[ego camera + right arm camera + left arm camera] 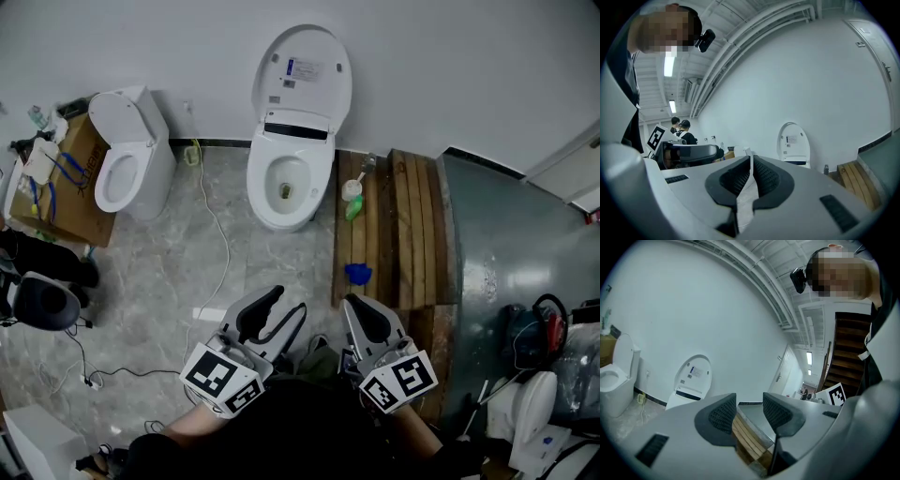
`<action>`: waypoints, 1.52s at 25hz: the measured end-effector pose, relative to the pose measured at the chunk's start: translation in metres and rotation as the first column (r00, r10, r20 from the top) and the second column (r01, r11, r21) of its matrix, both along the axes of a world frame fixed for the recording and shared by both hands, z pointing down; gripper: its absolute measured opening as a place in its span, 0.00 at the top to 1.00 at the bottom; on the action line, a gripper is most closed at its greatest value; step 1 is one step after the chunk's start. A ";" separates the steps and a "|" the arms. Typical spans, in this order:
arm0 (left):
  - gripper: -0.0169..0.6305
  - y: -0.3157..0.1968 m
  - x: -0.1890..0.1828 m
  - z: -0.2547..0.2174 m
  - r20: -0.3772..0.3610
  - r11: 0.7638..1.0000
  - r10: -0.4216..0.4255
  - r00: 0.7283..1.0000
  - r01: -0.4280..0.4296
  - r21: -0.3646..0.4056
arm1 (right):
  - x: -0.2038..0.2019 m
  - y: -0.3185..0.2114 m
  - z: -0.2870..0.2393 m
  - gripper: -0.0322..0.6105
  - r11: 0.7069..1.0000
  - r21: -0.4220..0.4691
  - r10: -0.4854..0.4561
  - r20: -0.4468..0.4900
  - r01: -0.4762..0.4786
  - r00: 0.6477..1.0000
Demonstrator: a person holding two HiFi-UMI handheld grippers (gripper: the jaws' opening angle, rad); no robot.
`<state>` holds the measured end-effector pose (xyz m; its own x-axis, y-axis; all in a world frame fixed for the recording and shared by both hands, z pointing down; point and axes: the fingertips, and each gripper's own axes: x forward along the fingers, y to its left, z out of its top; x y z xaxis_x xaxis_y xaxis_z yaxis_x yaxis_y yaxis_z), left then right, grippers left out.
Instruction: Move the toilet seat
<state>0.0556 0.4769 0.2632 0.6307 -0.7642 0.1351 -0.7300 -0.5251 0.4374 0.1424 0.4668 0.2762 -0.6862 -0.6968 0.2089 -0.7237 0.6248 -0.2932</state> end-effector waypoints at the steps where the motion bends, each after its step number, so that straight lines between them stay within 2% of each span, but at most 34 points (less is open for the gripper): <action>1: 0.68 0.001 -0.005 0.003 -0.001 1.000 -0.002 1.000 0.002 -0.007 | -0.003 0.000 0.002 0.89 1.000 -0.006 0.006 0.001 -0.006 1.000; 5: 0.68 0.002 -0.018 0.016 -0.009 0.999 -0.004 1.000 0.003 -0.038 | -0.014 0.001 0.010 0.89 1.000 -0.023 0.012 -0.009 -0.012 1.000; 10: 0.68 -0.012 -0.010 0.021 -0.003 0.999 0.019 1.000 -0.019 -0.039 | -0.014 -0.008 0.021 0.89 0.999 -0.045 0.014 -0.004 -0.014 1.000; 15: 0.68 -0.030 -0.010 0.023 0.036 0.999 0.008 0.999 -0.007 -0.031 | -0.015 -0.029 0.029 0.89 0.999 -0.051 -0.009 0.001 0.009 1.000; 28: 0.68 -0.135 0.002 0.028 0.056 0.996 -0.063 0.996 0.066 -0.052 | -0.011 -0.143 0.032 0.89 0.993 -0.059 -0.098 0.023 0.099 0.995; 38: 0.68 -0.204 0.017 0.034 0.105 0.991 -0.117 0.988 0.123 -0.050 | 0.007 -0.223 0.048 0.89 0.985 -0.096 -0.143 0.017 0.144 0.990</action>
<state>0.0729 0.2733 0.2972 0.5160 -0.8228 0.2382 -0.8282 -0.4082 0.3840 0.1491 0.2438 0.3247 -0.7799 -0.5676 0.2636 -0.6254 0.6902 -0.3640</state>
